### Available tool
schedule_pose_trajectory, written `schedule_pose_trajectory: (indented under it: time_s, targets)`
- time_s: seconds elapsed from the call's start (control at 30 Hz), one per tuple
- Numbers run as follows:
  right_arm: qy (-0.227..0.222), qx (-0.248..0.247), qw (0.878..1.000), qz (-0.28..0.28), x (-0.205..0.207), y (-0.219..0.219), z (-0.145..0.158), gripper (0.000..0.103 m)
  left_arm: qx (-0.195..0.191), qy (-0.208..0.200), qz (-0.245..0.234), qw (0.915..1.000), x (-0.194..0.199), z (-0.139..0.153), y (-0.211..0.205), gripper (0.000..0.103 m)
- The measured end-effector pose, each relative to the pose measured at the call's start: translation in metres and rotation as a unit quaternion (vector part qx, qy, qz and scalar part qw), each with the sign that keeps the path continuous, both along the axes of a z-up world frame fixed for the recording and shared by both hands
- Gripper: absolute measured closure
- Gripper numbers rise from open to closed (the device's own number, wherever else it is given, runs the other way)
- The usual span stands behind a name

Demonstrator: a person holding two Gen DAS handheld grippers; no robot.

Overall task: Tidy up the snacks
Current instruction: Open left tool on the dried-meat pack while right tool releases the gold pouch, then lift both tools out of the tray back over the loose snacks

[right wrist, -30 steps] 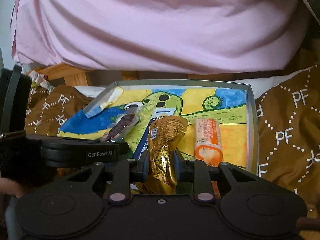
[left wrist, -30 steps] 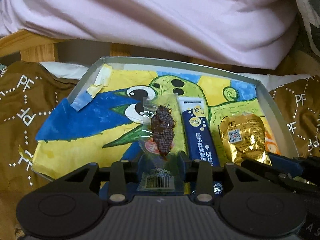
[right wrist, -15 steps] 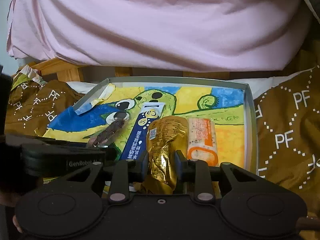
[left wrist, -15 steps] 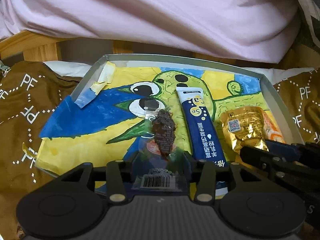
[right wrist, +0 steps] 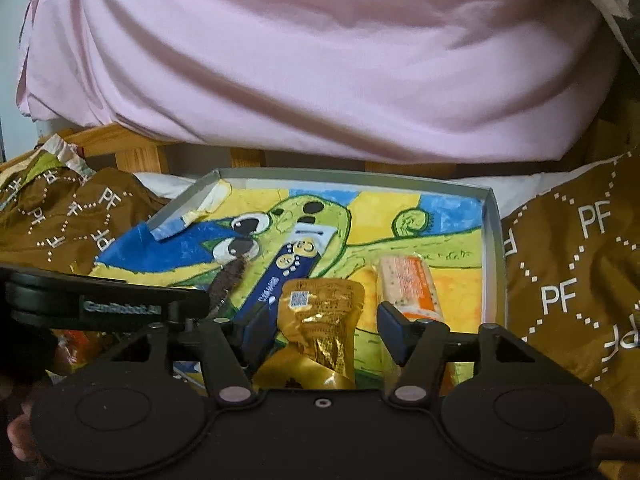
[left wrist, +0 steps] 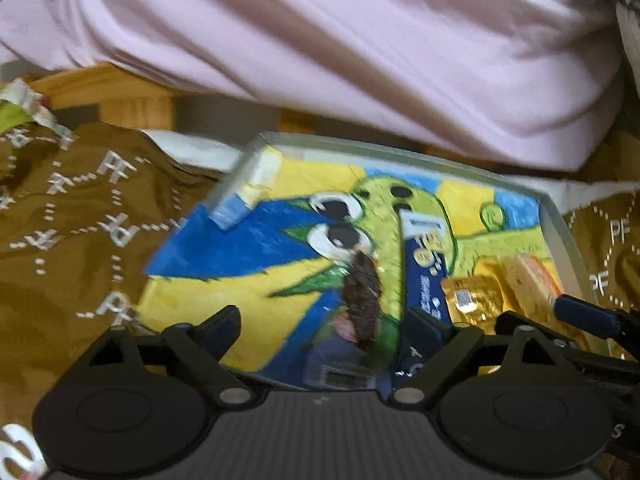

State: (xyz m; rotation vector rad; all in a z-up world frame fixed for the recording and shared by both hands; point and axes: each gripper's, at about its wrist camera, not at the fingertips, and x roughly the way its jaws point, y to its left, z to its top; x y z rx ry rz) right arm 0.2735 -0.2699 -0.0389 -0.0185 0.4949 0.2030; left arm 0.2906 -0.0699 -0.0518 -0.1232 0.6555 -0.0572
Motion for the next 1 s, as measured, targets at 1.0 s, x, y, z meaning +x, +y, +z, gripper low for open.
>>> schedule_pose_trajectory:
  time_s: [1.0]
  targets:
    - [-0.146, 0.012, 0.989, 0.008, -0.173, 0.029, 0.084, 0.001, 0.018, -0.146, 0.063, 0.9872, -0.193, 0.081, 0.078, 0.000]
